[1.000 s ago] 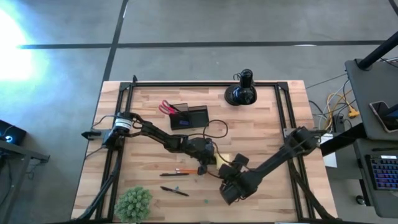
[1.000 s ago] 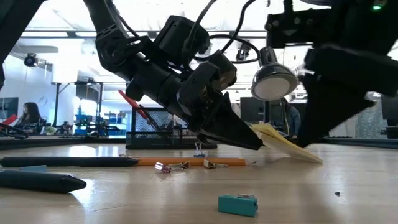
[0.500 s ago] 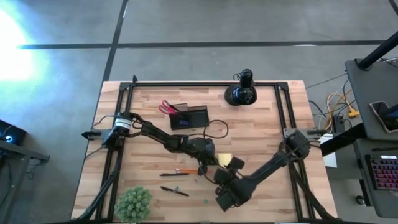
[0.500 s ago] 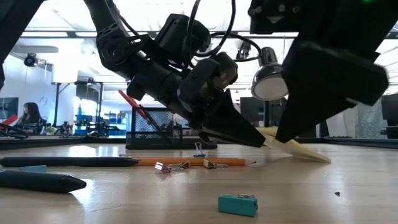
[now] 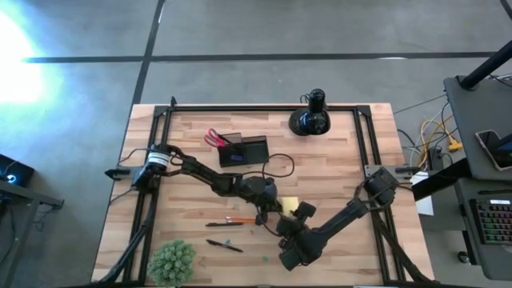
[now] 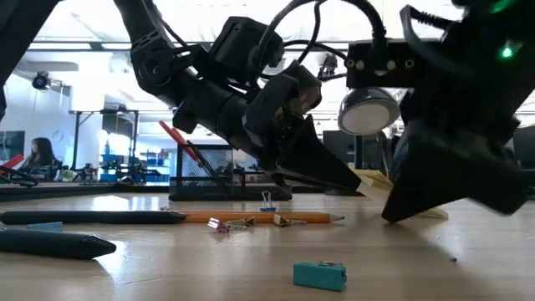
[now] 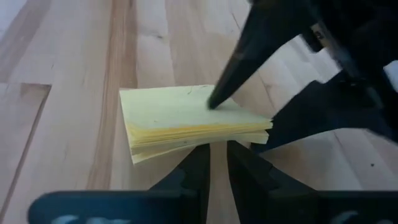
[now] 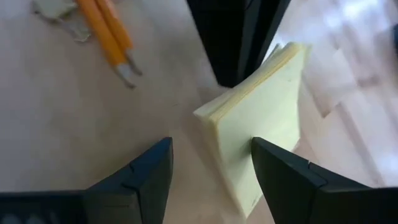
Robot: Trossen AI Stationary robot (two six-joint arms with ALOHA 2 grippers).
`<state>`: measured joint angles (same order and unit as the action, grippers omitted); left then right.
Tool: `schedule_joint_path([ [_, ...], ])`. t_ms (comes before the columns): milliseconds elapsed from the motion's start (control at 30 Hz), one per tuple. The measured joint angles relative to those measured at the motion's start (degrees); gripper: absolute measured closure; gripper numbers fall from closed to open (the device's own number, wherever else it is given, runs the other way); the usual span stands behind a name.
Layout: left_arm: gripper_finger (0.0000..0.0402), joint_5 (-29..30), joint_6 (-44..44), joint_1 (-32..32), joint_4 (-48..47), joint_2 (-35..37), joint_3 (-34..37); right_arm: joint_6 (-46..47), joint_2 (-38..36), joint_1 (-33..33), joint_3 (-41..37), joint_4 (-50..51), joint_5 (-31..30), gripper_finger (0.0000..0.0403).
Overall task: Pick and place office supplies into organizer
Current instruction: Put the sticky notes into the black organizer
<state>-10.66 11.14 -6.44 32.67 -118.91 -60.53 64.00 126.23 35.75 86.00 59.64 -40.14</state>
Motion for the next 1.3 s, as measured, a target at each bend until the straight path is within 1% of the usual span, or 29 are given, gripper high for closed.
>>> schedule_joint_path([
  [100,0.0362,0.0,0.0,0.0,0.5,0.0,0.0,-0.1,0.7,-1.4,-1.3,2.1,-1.7,0.0200],
  [167,0.0362,0.0,0.0,0.0,0.8,0.0,0.0,3.6,0.9,-2.4,-2.3,5.0,-2.3,0.0213],
  [233,0.0362,0.0,0.0,0.0,1.3,0.0,0.0,6.4,0.9,-3.3,-3.6,7.0,-2.3,0.0236],
  [333,0.0362,0.0,0.1,0.0,1.2,0.0,0.0,6.8,0.4,-4.0,-4.3,7.0,-0.6,0.0289],
  [433,0.0362,0.0,0.9,0.0,0.8,0.0,1.0,5.6,-0.4,-4.0,-4.3,7.4,1.7,0.0360],
  [467,0.0362,0.0,1.9,0.0,0.7,0.0,1.5,5.7,-0.8,-4.0,-4.3,7.5,2.0,0.0377],
  [567,0.0362,-0.3,5.6,0.0,-1.6,0.5,3.5,9.0,-3.8,-4.1,-4.2,7.3,2.9,0.0388],
  [633,0.0362,-1.1,7.6,0.0,-1.5,1.5,5.3,11.2,-6.9,-4.7,-4.4,7.2,2.6,0.0391],
  [800,0.0362,-0.8,9.6,-0.7,-2.3,6.4,11.6,15.3,-18.6,-7.5,-7.1,7.3,-4.2,0.0393],
  [867,0.0362,1.5,10.4,-0.8,-3.1,9.2,14.4,14.8,-23.8,-9.7,-9.1,5.8,-4.5,0.0393],
  [933,0.0362,7.0,12.3,-1.1,-3.9,12.8,18.1,12.4,-28.9,-12.5,-12.1,-1.6,-3.3,0.0393],
  [1033,0.0362,16.7,15.9,-1.2,-3.1,19.3,23.8,5.7,-35.9,-17.1,-18.2,-19.0,-0.5,0.0393],
  [1100,0.0362,21.2,18.1,-1.2,-3.3,24.2,28.1,6.7,-39.0,-21.3,-22.5,-28.0,2.9,0.0393],
  [1200,0.0362,24.3,19.4,-1.3,-3.3,31.7,33.7,10.6,-41.0,-28.4,-28.9,-39.0,9.4,0.0394],
  [1300,0.0362,25.8,20.1,-1.3,-3.2,38.6,38.3,14.0,-41.4,-35.1,-34.4,-54.6,16.8,0.0394],
])
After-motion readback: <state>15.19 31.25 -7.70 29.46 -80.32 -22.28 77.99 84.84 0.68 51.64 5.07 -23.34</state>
